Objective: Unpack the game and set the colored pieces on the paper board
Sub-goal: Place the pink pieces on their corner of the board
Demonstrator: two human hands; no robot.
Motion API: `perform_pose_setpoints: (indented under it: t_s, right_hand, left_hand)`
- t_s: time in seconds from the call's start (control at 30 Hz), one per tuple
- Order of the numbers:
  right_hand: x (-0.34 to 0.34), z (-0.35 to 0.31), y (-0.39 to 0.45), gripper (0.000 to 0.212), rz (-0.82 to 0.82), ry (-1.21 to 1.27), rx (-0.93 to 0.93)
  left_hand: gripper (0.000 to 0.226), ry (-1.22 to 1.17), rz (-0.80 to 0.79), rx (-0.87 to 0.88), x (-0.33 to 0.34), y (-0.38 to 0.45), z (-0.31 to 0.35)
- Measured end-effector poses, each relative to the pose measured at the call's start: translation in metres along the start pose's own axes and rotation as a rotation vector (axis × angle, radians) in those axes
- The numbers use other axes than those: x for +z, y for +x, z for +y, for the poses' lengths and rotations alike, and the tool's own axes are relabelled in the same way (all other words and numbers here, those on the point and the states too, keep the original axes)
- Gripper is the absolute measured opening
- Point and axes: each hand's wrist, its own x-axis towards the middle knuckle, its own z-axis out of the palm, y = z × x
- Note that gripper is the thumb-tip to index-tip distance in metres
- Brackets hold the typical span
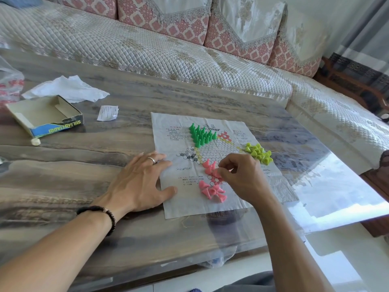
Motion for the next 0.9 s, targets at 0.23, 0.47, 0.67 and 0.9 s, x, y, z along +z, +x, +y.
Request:
perform_pose_setpoints:
  t_s: [0.23, 0.47, 0.67, 0.9]
  right_hand:
    - [0.005, -0.002, 0.001, 0.008, -0.026, -0.027, -0.006]
    - [0.009, -0.005, 0.001, 0.009, -0.077, -0.099, -0.01]
    - [0.011, -0.006, 0.002, 0.012, -0.079, -0.134, -0.018]
    - [0.009, -0.004, 0.003, 0.007, -0.067, -0.1, -0.02]
  left_hand:
    - [0.096, -0.005, -0.003, -0.001, 0.001, 0.0, 0.0]
    - [0.096, 0.008, -0.009, -0.006, -0.001, 0.0, 0.001]
    - [0.096, 0.007, -0.012, -0.01, -0.001, -0.001, 0.001]
    - [0.096, 0.003, -0.013, -0.01, -0.001, 0.0, 0.001]
